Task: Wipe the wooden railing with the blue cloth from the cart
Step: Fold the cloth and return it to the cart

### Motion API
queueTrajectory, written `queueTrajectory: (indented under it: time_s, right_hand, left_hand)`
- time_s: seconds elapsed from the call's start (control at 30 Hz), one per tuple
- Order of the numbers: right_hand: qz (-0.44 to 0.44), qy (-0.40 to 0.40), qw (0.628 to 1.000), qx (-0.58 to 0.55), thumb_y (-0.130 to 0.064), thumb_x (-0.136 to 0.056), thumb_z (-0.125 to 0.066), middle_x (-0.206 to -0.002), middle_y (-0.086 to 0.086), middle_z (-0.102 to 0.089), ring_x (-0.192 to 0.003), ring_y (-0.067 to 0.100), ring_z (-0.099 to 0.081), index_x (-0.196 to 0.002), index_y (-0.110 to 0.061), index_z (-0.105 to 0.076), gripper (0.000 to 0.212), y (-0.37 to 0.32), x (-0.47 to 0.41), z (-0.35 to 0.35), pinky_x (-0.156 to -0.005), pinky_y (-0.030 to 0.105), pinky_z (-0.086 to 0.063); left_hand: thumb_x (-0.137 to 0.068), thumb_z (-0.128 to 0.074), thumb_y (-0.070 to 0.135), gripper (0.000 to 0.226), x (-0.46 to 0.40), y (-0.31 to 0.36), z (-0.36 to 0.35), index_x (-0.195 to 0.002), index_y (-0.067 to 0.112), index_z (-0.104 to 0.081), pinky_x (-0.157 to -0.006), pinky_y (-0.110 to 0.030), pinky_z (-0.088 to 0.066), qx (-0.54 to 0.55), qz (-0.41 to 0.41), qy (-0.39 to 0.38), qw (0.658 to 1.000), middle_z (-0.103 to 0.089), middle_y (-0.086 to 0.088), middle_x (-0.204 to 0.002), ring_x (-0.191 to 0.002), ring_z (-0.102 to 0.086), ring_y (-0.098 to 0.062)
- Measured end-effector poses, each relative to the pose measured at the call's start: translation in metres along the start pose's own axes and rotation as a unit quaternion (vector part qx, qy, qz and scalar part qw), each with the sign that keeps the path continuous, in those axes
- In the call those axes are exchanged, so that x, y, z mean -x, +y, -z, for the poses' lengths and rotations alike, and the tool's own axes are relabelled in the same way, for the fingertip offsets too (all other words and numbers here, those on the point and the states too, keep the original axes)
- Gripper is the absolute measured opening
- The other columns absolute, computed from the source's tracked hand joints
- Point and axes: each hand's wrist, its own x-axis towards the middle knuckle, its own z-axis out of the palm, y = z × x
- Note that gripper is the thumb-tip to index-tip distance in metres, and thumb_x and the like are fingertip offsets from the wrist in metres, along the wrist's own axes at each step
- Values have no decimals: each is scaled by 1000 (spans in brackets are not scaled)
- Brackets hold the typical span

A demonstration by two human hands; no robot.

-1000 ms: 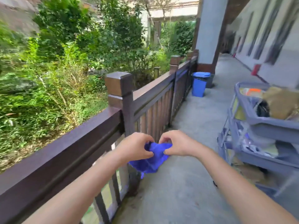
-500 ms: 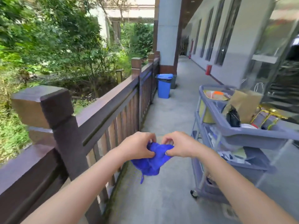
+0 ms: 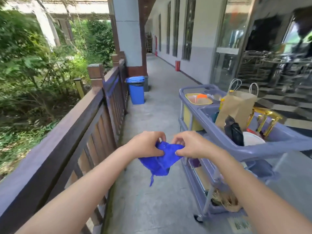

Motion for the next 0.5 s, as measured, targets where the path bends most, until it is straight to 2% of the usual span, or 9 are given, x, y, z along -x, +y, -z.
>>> queueTrajectory:
  time_s: [0.13, 0.23, 0.33, 0.5]
  right_hand:
    - [0, -11, 1000, 12, -11, -69, -61, -94, 6, -69, -86, 21, -62, -92, -14, -66, 24, 47, -75, 13, -78, 34, -53]
    - [5, -15, 1000, 15, -13, -68, -61, -93, 3, -70, -86, 19, -63, -90, -16, -66, 23, 77, -136, 31, -78, 38, -54]
    - [12, -25, 999, 26, -15, -69, -61, -92, 2, -69, -84, 19, -61, -91, -16, -64, 22, 100, -199, 51, -73, 35, -53]
    - [44, -37, 998, 39, -16, -68, -62, -84, 0, -65, -83, 21, -61, -86, -17, -63, 18, 128, -303, 70, -73, 34, -52]
  left_hand:
    - [-68, -66, 27, 29, -84, -32, -9, -95, 29, -56, -71, -37, -54, 18, 1, 2, 1000, -54, 19, -70, -74, -54, -15]
    - [-70, -66, 26, 29, -144, -52, -4, -97, 26, -58, -69, -34, -52, 27, 11, 14, 999, -58, 13, -76, -74, -54, -14]
    - [-71, -66, 24, 30, -203, -71, 13, -100, 23, -58, -71, -34, -51, 15, 28, 13, 999, -58, 10, -80, -74, -53, -14]
    - [-72, -65, 23, 32, -285, -112, 37, -104, 22, -58, -71, -31, -49, -5, 49, 22, 999, -59, 8, -84, -76, -52, -14]
